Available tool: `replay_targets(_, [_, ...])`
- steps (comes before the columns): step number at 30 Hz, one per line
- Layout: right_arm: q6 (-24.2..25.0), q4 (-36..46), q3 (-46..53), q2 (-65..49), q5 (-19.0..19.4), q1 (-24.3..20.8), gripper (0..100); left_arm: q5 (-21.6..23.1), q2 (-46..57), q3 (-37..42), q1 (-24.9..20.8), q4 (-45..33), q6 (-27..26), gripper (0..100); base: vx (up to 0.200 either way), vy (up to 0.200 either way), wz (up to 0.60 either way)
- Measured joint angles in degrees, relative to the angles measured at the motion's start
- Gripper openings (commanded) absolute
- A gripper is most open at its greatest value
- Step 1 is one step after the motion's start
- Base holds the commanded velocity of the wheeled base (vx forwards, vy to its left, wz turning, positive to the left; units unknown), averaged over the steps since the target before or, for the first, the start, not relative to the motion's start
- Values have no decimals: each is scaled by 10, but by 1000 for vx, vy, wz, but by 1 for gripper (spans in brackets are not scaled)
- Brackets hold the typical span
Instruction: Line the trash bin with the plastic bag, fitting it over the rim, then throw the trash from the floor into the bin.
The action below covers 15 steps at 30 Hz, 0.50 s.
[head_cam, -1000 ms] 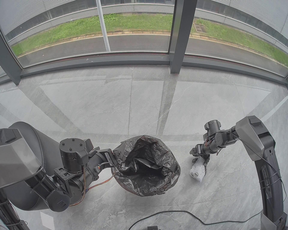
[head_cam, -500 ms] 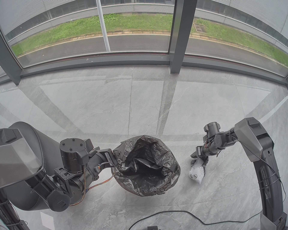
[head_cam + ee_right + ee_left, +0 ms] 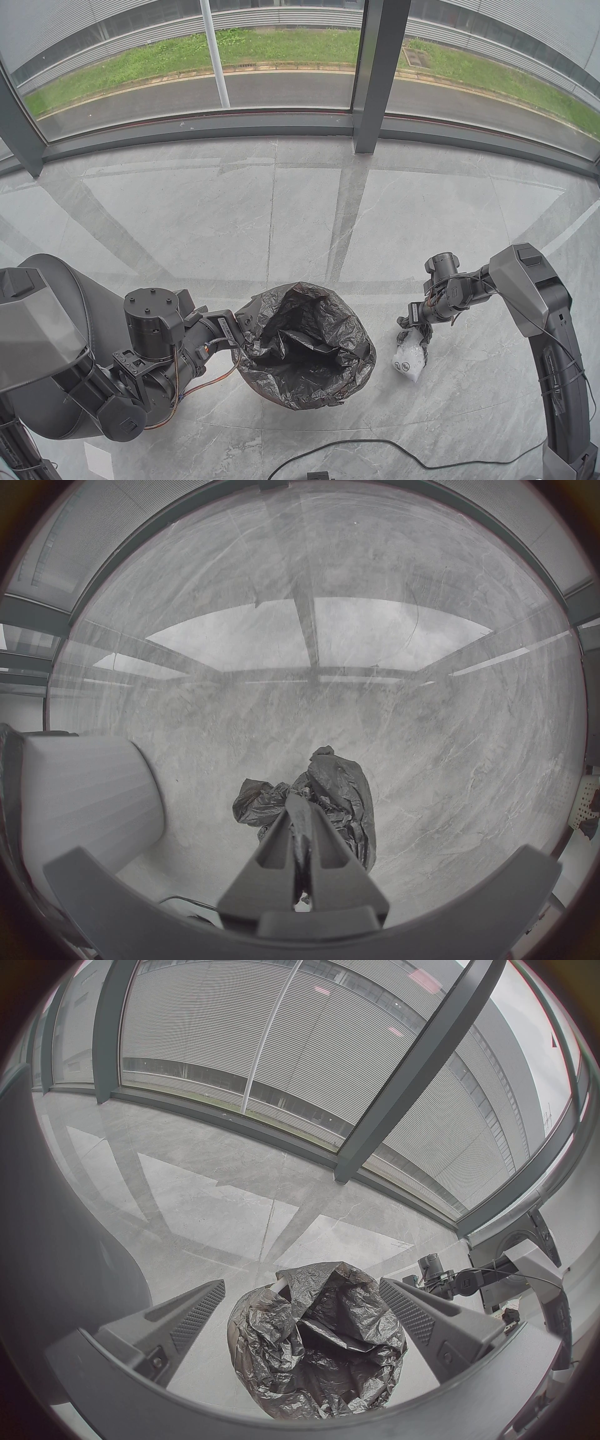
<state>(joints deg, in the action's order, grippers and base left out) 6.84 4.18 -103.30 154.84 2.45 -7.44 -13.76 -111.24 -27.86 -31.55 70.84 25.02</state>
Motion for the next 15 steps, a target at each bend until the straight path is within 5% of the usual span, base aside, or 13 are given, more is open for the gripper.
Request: replay_targets(15, [32, 12, 78, -199, 1, -30, 0, 0, 0, 0, 0, 0, 0, 100, 0, 0, 0])
